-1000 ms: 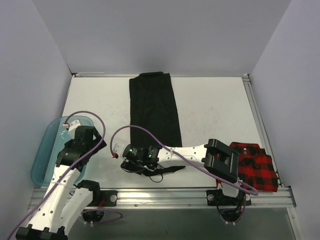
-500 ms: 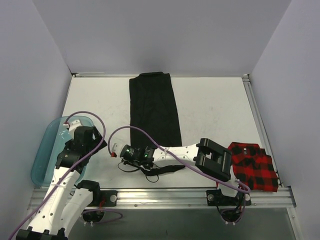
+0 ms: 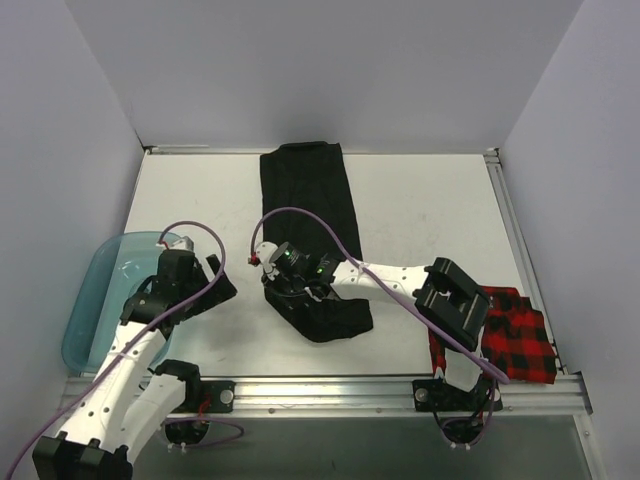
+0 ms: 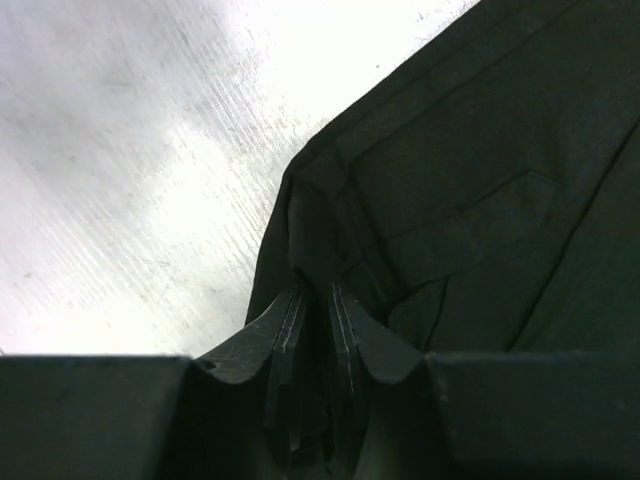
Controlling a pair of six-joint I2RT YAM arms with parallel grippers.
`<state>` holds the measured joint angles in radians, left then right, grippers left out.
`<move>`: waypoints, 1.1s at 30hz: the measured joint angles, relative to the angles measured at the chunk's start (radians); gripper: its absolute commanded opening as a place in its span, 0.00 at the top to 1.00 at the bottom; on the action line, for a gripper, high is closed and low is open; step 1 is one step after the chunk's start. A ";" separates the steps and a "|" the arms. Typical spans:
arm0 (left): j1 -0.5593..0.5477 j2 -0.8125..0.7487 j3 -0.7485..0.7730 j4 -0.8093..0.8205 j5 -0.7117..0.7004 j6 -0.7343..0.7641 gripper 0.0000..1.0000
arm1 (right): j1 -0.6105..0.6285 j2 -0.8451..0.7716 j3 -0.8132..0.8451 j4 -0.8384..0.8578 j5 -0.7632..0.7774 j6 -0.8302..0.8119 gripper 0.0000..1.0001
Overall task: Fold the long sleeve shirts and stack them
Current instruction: Fold the shirt
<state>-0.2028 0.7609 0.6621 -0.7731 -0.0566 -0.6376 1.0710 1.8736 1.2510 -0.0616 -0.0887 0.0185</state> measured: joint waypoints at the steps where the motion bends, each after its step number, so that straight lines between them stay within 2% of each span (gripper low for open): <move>1: -0.011 0.006 -0.010 0.006 0.024 -0.006 0.02 | -0.011 -0.003 -0.002 0.002 -0.020 0.012 0.84; 5: -0.093 0.010 -0.040 0.023 0.070 -0.045 0.03 | -0.034 -0.004 -0.023 0.018 -0.079 0.059 0.79; 10: -0.261 0.036 -0.062 0.069 0.070 -0.123 0.03 | -0.072 -0.004 -0.052 0.036 -0.158 0.117 0.77; 17: -0.400 0.089 -0.090 0.116 0.033 -0.223 0.03 | -0.140 -0.004 -0.103 0.095 -0.206 0.192 0.76; 24: -0.555 0.163 -0.089 0.171 -0.027 -0.290 0.03 | -0.198 -0.004 -0.148 0.151 -0.295 0.266 0.68; 33: -0.658 0.270 -0.068 0.201 -0.095 -0.328 0.02 | -0.240 -0.004 -0.183 0.201 -0.370 0.331 0.61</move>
<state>-0.8608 1.0306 0.5938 -0.5720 -0.1516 -0.9657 0.8314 1.8698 1.0679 0.1394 -0.4587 0.3492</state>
